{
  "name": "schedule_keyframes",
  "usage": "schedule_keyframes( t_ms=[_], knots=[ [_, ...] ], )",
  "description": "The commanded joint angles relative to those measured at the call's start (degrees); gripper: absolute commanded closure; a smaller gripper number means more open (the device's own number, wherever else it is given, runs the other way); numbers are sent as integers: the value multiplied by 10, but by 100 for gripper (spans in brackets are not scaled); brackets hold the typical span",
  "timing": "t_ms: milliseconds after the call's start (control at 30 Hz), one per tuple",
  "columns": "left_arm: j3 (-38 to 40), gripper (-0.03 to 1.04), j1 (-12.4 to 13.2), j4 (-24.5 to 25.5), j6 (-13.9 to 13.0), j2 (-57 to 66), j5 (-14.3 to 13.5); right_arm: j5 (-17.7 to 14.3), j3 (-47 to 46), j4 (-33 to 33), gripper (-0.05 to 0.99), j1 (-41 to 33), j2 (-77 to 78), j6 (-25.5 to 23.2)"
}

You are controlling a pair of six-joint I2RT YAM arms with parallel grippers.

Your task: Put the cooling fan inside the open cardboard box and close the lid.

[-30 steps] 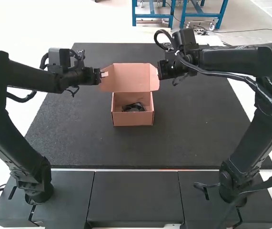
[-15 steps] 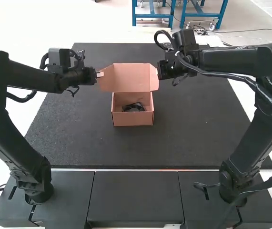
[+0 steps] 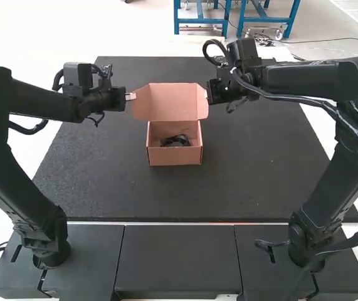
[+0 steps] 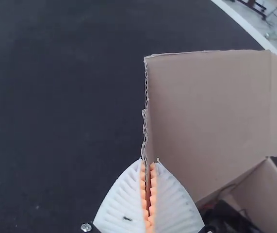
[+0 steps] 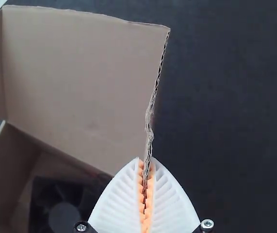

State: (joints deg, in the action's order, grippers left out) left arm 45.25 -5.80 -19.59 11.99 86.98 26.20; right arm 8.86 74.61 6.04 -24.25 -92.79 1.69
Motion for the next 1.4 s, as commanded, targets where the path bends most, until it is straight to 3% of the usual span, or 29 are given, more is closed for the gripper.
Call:
schedule_keyframes(
  t_ms=[0,333,667,1000,1367],
  knots=[
    [20,99,-1,-9,-9,-8,1,12,-3,-3,96,-4,13,2],
    [26,99,-3,29,-8,-30,0,17,20,0,96,-30,16,-20],
    [16,99,-36,75,-7,-69,0,18,4,9,96,-62,31,-35],
    [-16,98,-89,92,1,-95,-9,19,-39,10,96,-62,58,-32],
    [-78,98,-154,83,33,-134,-19,27,-119,8,96,-67,101,-35]
  ],
)
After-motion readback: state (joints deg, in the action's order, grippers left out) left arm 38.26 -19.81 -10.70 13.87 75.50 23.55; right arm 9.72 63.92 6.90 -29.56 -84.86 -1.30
